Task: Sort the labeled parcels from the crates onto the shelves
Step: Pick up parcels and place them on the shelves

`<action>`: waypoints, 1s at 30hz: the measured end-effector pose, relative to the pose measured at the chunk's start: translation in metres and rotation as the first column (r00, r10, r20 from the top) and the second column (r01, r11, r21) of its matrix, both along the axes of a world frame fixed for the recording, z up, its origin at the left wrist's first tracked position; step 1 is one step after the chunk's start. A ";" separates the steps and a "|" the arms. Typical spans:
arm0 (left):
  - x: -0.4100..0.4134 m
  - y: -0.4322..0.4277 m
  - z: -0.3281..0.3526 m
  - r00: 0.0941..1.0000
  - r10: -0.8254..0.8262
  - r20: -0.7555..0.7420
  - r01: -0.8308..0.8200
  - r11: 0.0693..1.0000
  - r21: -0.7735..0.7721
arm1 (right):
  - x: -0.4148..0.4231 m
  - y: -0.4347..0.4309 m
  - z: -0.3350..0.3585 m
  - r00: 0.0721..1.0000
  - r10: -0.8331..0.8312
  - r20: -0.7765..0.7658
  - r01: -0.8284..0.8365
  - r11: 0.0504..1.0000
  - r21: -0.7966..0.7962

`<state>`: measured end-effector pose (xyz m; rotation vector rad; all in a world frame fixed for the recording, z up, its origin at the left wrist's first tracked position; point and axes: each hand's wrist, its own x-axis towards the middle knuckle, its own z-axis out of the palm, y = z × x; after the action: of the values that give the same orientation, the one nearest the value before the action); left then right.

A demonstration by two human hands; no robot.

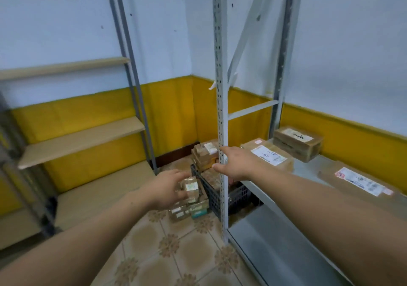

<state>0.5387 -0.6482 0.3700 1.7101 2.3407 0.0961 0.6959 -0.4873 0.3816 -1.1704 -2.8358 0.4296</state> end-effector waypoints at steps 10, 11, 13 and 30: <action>-0.104 0.070 -0.025 0.951 0.252 0.178 -0.253 0.967 -0.020 | -0.141 0.098 -0.022 0.993 0.113 -0.020 -0.115 0.986 -0.121; -0.116 0.074 -0.030 0.950 0.260 0.174 -0.259 0.965 -0.032 | -0.154 0.105 -0.028 0.993 0.117 -0.020 -0.119 0.983 -0.136; -0.141 0.084 -0.041 0.945 0.274 0.180 -0.267 0.962 -0.061 | -0.178 0.119 -0.042 0.993 0.116 -0.017 -0.118 0.978 -0.170; -0.393 0.262 -0.159 0.922 0.229 0.313 -0.109 0.928 -0.357 | -0.345 0.264 -0.151 0.982 -0.166 0.087 0.188 0.869 -0.458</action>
<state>0.1452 -0.3861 0.2112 1.2121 2.0916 0.0280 0.3511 -0.2236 0.2311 -1.5114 -2.7011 1.1316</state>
